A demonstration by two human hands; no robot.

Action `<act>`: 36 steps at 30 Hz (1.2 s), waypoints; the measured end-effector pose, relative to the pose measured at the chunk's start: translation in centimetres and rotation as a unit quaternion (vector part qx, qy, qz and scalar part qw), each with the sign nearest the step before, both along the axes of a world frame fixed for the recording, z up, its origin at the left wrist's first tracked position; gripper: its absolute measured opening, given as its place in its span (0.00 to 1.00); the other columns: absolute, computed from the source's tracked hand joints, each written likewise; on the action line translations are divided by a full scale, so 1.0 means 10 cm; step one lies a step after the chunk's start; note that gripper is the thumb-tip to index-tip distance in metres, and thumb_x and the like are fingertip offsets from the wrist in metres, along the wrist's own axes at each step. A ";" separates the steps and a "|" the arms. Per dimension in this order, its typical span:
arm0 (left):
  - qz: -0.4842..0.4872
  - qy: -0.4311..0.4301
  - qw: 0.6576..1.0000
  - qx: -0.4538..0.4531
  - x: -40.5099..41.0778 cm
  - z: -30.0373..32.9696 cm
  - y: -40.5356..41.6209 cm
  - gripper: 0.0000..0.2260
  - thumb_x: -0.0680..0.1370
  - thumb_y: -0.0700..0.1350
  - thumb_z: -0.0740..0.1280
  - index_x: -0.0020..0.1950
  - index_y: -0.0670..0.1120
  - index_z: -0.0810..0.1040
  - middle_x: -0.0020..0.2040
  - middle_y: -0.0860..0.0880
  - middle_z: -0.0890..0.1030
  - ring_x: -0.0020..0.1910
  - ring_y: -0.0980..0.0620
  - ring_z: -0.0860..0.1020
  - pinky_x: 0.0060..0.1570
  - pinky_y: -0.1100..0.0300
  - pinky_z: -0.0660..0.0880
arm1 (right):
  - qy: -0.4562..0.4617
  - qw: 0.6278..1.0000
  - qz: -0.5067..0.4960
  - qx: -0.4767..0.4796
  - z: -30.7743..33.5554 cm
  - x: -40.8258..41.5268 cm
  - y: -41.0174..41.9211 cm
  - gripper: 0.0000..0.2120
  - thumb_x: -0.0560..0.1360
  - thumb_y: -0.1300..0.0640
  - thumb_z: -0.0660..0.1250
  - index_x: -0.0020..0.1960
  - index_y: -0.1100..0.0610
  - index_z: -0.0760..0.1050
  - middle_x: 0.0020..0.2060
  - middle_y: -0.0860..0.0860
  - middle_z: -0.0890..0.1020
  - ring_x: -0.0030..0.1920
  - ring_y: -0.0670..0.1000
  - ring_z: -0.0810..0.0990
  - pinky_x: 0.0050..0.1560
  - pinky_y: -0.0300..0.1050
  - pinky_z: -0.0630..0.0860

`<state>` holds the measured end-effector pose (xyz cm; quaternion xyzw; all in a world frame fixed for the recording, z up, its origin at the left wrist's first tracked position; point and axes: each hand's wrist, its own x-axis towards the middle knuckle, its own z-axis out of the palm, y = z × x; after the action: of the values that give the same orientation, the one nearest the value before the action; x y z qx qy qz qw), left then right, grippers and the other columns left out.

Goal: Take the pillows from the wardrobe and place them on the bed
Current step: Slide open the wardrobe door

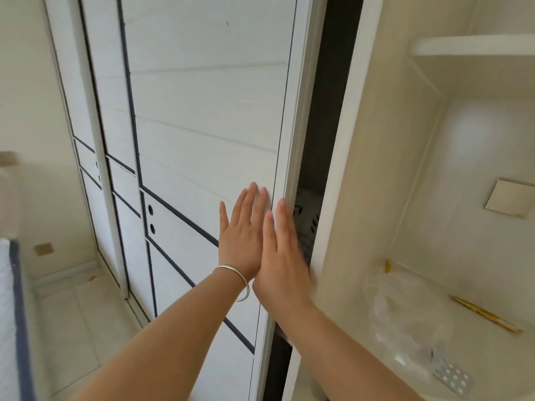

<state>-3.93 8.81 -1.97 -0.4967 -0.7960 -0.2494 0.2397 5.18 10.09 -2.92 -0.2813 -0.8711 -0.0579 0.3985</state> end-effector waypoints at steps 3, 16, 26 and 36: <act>0.027 -0.007 0.999 -0.024 -0.11 0.02 0.03 0.29 0.74 0.61 0.33 0.72 0.51 0.29 0.78 0.50 0.37 0.77 0.49 0.38 0.74 0.44 0.38 | 0.071 0.986 0.103 -0.105 0.03 -0.12 0.00 0.41 0.68 0.68 0.68 0.75 0.62 0.51 0.75 0.60 0.56 0.75 0.54 0.53 0.72 0.50 0.55; 0.044 -0.010 0.999 -0.016 -1.34 -0.02 0.20 0.33 0.78 0.60 0.48 0.76 0.52 0.35 0.78 0.51 0.38 0.77 0.50 0.40 0.75 0.43 0.42 | 0.205 0.952 0.144 -0.177 0.18 -1.25 0.28 0.32 0.71 0.64 0.61 0.73 0.55 0.59 0.70 0.50 0.63 0.70 0.48 0.64 0.65 0.42 0.69; 0.003 0.000 1.000 0.008 -2.76 -0.02 0.35 0.35 0.74 0.62 0.51 0.78 0.49 0.46 0.79 0.48 0.52 0.77 0.50 0.52 0.75 0.44 0.50 | 0.271 0.933 0.064 -0.227 0.41 -2.87 0.75 0.26 0.71 0.51 0.68 0.66 0.58 0.68 0.61 0.53 0.72 0.62 0.53 0.72 0.55 0.46 0.73; 0.012 -0.021 0.999 0.025 -3.90 0.02 0.51 0.34 0.75 0.60 0.48 0.78 0.47 0.47 0.79 0.48 0.50 0.77 0.50 0.50 0.75 0.52 0.45 | 0.194 0.958 0.089 -0.192 0.44 -4.01 0.98 0.25 0.72 0.49 0.68 0.64 0.60 0.68 0.57 0.54 0.74 0.56 0.54 0.75 0.53 0.48 0.75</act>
<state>-42.94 13.89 -1.75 -0.4753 -0.8005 -0.2769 0.2380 -34.94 19.92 1.50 -0.2797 -0.7932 0.2023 0.5016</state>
